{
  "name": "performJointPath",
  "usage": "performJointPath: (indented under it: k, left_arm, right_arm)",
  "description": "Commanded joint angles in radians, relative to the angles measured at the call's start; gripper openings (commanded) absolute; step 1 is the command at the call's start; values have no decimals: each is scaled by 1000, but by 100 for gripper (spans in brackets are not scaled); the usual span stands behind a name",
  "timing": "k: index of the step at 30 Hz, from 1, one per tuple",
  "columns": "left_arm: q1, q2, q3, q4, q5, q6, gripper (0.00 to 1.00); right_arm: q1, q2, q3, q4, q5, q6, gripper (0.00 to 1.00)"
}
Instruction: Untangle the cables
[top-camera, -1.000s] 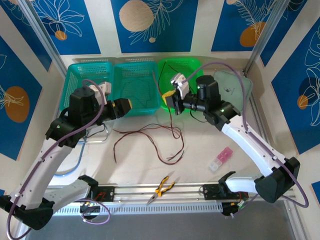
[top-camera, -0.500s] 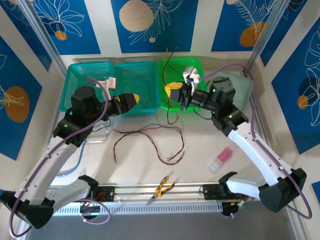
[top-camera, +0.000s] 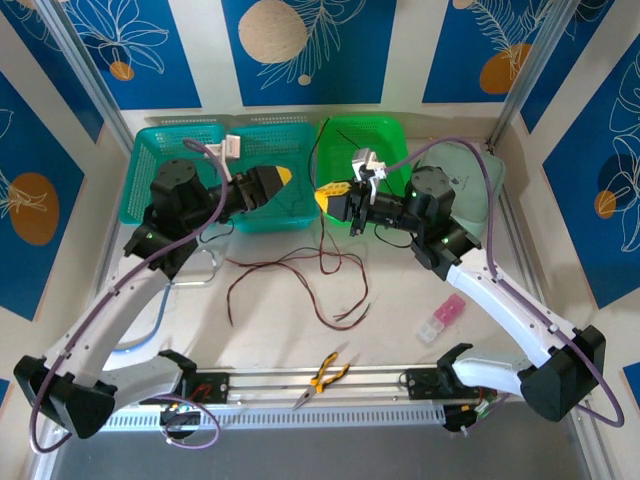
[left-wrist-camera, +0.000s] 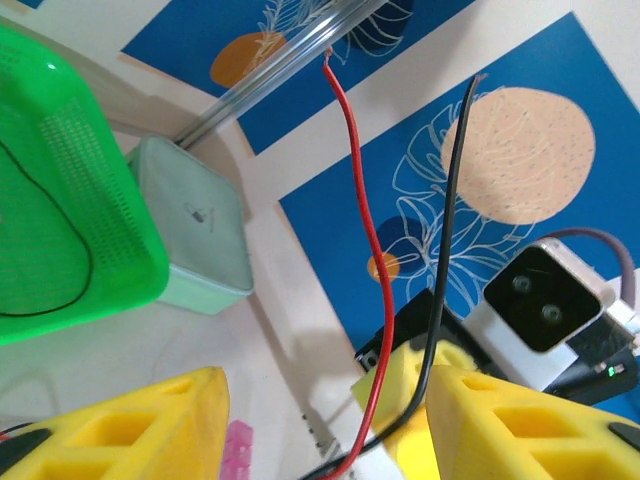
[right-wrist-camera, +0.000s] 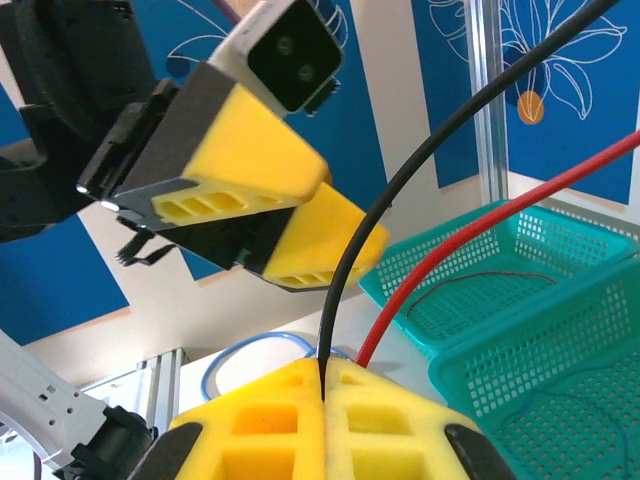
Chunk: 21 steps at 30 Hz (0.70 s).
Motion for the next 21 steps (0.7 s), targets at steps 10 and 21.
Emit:
performJointPath:
  k: [10,21]
  left_arm:
    - [-10,69,75,184,93,-112,56]
    - [-31,113,81,220,86,-121,57]
  right_arm:
    - [13,11,6,57,-90,54,0]
    - [36,42,53,57,-118,53,0]
